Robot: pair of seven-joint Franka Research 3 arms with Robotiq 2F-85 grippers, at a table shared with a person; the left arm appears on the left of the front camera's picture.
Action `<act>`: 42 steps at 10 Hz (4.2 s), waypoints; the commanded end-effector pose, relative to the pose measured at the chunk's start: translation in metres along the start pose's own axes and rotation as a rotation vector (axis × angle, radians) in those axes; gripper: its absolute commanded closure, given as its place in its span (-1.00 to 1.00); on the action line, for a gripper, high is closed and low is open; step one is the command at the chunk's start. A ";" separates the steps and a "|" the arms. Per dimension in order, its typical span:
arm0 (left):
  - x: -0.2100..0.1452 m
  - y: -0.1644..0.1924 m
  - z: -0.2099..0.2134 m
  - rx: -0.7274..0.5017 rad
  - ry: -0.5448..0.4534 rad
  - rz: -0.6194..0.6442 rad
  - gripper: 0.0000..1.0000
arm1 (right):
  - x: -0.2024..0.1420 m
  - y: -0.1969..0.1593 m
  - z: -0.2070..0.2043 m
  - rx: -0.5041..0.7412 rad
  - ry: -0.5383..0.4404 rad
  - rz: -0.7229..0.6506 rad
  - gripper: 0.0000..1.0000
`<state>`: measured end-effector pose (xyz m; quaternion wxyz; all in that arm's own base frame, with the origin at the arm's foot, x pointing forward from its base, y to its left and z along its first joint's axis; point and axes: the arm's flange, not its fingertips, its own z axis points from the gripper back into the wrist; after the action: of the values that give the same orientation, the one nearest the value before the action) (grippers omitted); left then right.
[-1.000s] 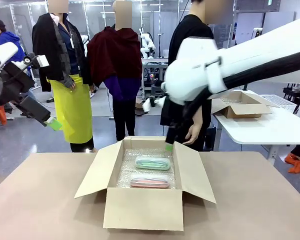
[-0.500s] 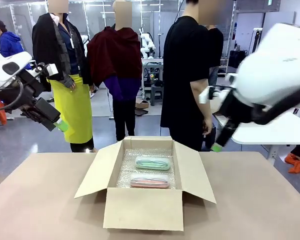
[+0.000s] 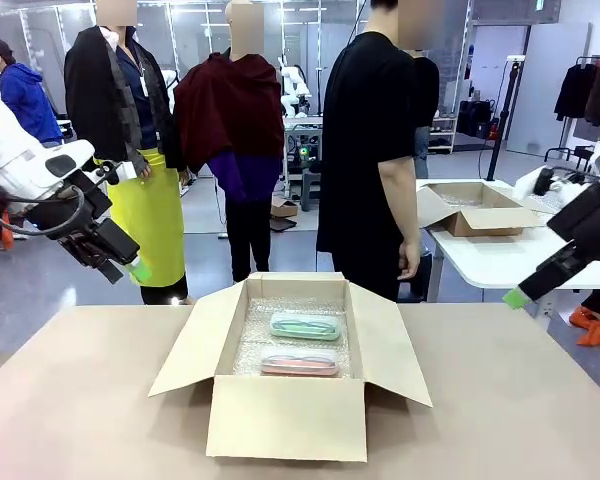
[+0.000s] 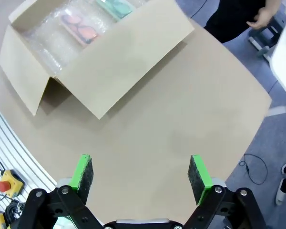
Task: Pack the glasses set securely to prepare it for shipping.
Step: Position the Package Box on the left side of the table.
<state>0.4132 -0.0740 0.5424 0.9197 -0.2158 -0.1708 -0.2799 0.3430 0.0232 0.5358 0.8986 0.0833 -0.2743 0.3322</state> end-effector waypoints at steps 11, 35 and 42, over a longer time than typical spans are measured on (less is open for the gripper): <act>0.021 0.077 -0.034 -0.129 0.043 0.167 -1.00 | 0.004 0.009 -0.009 0.004 0.027 0.031 -1.00; -0.005 0.229 -0.250 -0.940 0.070 0.555 -1.00 | 0.004 0.009 -0.009 0.004 0.027 0.031 -1.00; -0.006 0.230 -0.236 -1.028 0.042 0.476 1.00 | 0.004 0.009 -0.009 0.004 0.027 0.031 -1.00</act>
<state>0.5900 -0.0189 0.2634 0.7510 -0.6484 0.0674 -0.1046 0.3453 0.0337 0.5304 0.8948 0.0817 -0.2641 0.3506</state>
